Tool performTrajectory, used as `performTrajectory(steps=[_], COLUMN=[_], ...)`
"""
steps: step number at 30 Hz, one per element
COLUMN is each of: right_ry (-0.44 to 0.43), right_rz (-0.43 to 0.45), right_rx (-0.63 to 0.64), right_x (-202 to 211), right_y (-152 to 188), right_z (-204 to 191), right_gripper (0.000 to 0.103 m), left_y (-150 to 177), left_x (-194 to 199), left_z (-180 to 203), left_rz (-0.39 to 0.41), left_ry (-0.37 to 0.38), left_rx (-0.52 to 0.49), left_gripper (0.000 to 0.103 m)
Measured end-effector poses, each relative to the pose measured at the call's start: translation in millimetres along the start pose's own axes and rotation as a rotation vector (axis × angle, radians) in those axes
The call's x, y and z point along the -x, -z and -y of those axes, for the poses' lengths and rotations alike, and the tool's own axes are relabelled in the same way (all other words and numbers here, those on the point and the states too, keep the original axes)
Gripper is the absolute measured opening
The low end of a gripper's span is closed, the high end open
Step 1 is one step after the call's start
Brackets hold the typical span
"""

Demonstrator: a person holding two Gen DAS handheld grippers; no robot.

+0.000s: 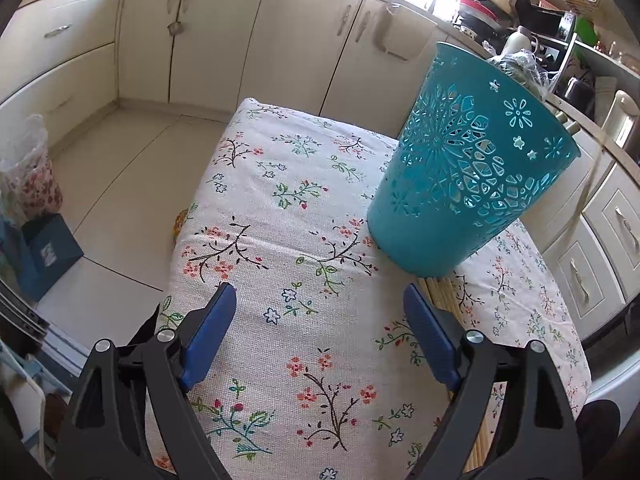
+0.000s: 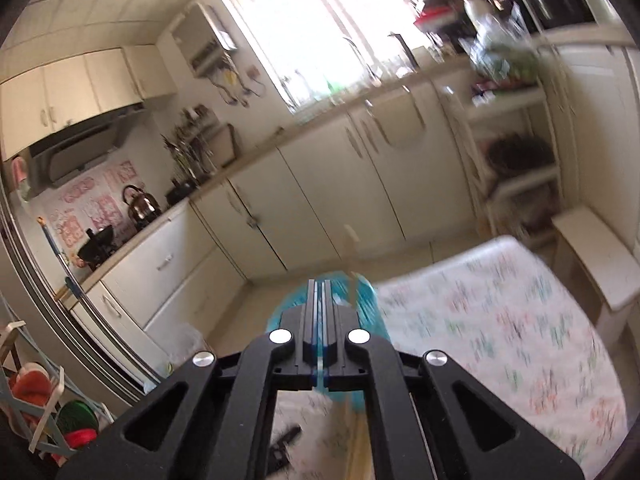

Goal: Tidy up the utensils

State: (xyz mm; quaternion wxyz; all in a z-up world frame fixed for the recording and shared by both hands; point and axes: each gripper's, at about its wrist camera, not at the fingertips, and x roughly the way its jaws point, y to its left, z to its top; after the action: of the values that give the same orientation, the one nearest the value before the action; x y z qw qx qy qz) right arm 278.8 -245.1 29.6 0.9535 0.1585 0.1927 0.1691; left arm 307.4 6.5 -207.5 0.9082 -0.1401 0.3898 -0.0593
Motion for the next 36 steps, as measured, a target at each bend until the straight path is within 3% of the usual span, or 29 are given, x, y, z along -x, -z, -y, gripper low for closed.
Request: performTrajectory(steps=[2,4,9,10,11,12,16,19,21,23,24,25,27,29,32,36], right_ry=[0.02,0.045,0.221,0.266,0.324,0.371,0.472,0.511,0.539,0.567,0.565,0.552,0.524,0.455,0.298,0.118], right_rz=[0.007,-0.04,-0.233,-0.284,-0.329,-0.361,-0.425,-0.477,-0.471,-0.489,-0.492,-0.5,-0.519,-0.511,-0.371,-0.132], right_rx=[0.043,0.05,-0.052,-0.068,-0.08,-0.091,-0.078,-0.059,0.012,0.121,0.161,0.188,0.192,0.096,-0.044,-0.042], right_x=[-8,-16,-43,-49,-53,-55,-62,-76,-83,-94,-97,-99,-98,-89,-55,-24], right_y=[-9,-6,52,66,80,94,120,128,128,131,134,136,139,135,101,33], right_z=[-5,5,78,94,108,124,157,172,169,158,153,148,143,145,124,70], right_gripper=[0.002,0.002,0.003,0.02,0.045,0.049,0.049,0.038,0.036,0.026,0.021,0.008,0.006,0.006,0.006,0.006], left_y=[0,0,0,0,0,0,0,-1,-1,-1,-1,-1,-2,-2,-1,-1], left_x=[0,0,-1,-1,-2,-2,-4,-6,-7,-8,-9,-9,-10,-12,-12,-13], left_z=[-3,-6,-10,-10,-10,-9,-10,-9,-9,-8,-8,-7,-6,-5,-5,-3], left_rz=[0.001,0.002,0.002,0.001,0.0,-0.001,-0.007,-0.012,-0.014,-0.017,-0.018,-0.021,-0.027,-0.032,-0.034,-0.038], left_ry=[0.008,0.016,0.031,0.032,0.033,0.033,0.034,0.03,0.029,0.025,0.023,0.021,0.019,0.016,0.017,0.016], left_rx=[0.013,0.028,0.051,0.051,0.051,0.051,0.057,0.056,0.054,0.052,0.051,0.048,0.044,0.04,0.039,0.032], left_gripper=[0.082,0.082,0.082,0.082,0.082,0.082,0.082,0.082,0.082,0.082,0.082,0.083,0.083,0.083,0.083,0.083])
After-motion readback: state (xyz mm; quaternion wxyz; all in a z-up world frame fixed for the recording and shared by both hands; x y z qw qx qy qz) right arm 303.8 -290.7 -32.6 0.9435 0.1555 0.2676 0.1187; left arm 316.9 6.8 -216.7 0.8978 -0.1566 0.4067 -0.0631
